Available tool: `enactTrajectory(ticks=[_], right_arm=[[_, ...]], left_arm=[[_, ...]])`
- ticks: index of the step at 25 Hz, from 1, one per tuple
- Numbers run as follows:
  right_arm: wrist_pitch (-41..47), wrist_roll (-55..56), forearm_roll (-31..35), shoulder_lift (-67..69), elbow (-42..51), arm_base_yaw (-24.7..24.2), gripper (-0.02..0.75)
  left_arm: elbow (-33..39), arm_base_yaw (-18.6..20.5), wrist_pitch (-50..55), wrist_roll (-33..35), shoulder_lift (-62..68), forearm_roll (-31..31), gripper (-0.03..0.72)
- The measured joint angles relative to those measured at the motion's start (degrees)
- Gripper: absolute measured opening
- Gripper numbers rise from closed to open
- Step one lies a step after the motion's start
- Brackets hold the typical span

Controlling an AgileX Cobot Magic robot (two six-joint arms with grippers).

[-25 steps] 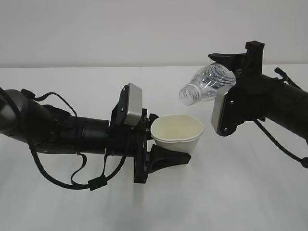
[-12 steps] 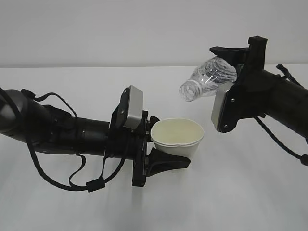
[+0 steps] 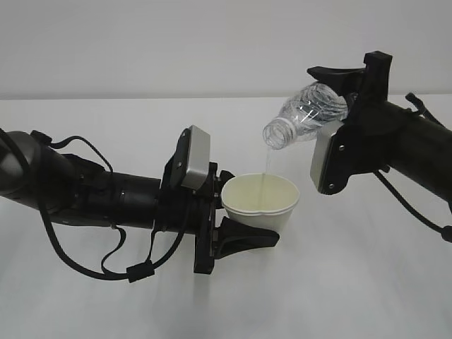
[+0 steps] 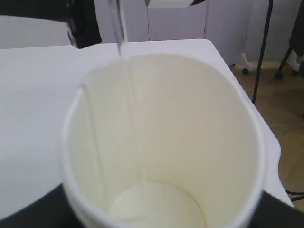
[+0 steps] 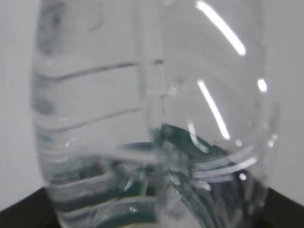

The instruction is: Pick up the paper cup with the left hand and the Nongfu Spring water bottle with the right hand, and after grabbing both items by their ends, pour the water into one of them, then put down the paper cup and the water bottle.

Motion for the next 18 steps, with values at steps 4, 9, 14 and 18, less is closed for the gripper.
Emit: enactTrajectory(ticks=[4, 9, 14, 18], right_arm=[[-0.37, -0.09, -0.2, 0.0, 0.0, 0.0, 0.494], [-0.37, -0.09, -0.45, 0.0, 0.0, 0.0, 0.494], [-0.62, -0.09, -0.56, 0.0, 0.0, 0.0, 0.494], [-0.81, -0.09, -0.56, 0.0, 0.0, 0.0, 0.494]], left_arm=[[0.0, 0.0, 0.0, 0.0, 0.0, 0.0, 0.429], [0.0, 0.0, 0.0, 0.0, 0.0, -0.63, 0.428], [0.0, 0.0, 0.0, 0.09, 0.0, -0.85, 0.428], [0.0, 0.0, 0.0, 0.09, 0.0, -0.89, 0.428]])
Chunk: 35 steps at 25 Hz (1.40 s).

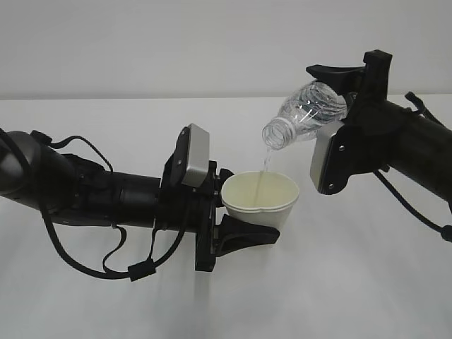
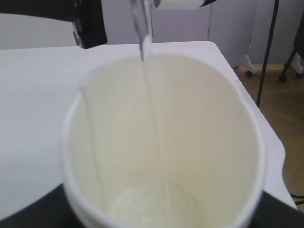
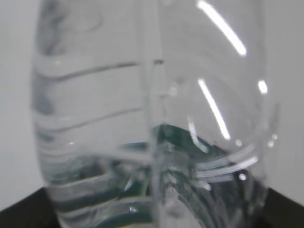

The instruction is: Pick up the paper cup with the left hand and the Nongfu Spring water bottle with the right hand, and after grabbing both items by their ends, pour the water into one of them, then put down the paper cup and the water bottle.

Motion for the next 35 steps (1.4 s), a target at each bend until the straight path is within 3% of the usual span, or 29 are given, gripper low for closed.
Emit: enactTrajectory(ticks=[35], right_arm=[[-1.06, -0.04, 0.0, 0.0, 0.0, 0.0, 0.494]], left_arm=[[0.0, 0.0, 0.0, 0.0, 0.0, -0.48, 0.41]])
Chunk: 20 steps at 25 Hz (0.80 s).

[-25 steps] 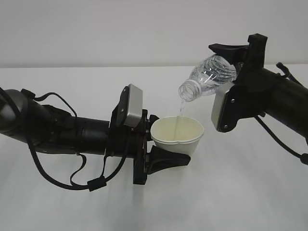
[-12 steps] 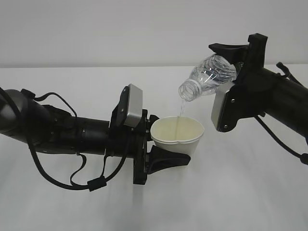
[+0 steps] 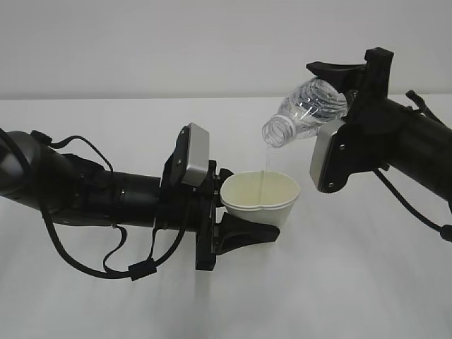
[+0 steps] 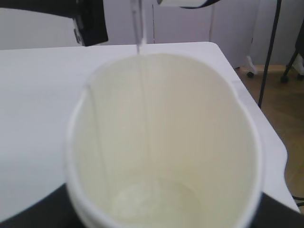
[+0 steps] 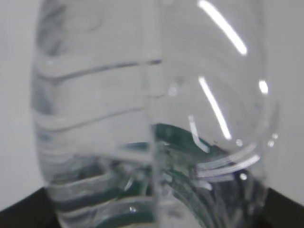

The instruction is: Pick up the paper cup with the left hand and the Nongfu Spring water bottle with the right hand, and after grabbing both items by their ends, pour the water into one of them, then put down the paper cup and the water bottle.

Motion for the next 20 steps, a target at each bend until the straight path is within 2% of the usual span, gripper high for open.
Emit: enactTrajectory(ticks=[20], right_arm=[[-0.69, 0.0, -0.73, 0.0, 0.0, 0.0, 0.494]], left_arm=[[0.0, 0.0, 0.0, 0.0, 0.0, 0.0, 0.41]])
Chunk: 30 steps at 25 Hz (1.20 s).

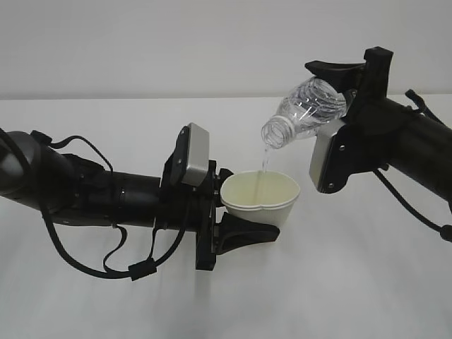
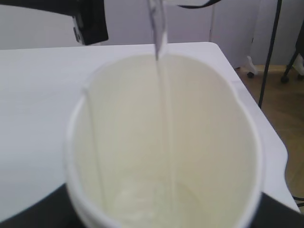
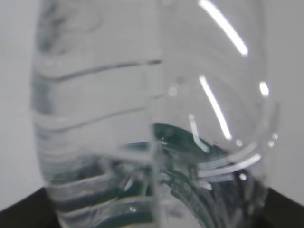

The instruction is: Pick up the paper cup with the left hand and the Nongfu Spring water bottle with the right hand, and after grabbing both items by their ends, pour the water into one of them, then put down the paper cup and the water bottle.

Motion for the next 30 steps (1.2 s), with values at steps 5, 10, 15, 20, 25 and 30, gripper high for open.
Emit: enactTrajectory(ticks=[5, 10, 15, 20, 25, 30], right_arm=[[0.0, 0.0, -0.09, 0.0, 0.0, 0.0, 0.494], [-0.08, -0.09, -0.09, 0.0, 0.0, 0.0, 0.494], [-0.08, -0.47, -0.13, 0.0, 0.0, 0.0, 0.494], [-0.13, -0.7, -0.26, 0.0, 0.0, 0.0, 0.494], [-0.13, -0.82, -0.35, 0.0, 0.0, 0.0, 0.494], [-0.13, -0.94, -0.35, 0.0, 0.0, 0.0, 0.494]], left_arm=[[0.0, 0.0, 0.0, 0.0, 0.0, -0.04, 0.41], [0.0, 0.0, 0.0, 0.0, 0.0, -0.13, 0.41], [0.0, 0.0, 0.0, 0.0, 0.0, -0.13, 0.41], [0.0, 0.0, 0.0, 0.0, 0.0, -0.13, 0.41], [0.0, 0.0, 0.0, 0.0, 0.0, -0.13, 0.41], [0.0, 0.0, 0.0, 0.0, 0.0, -0.13, 0.41]])
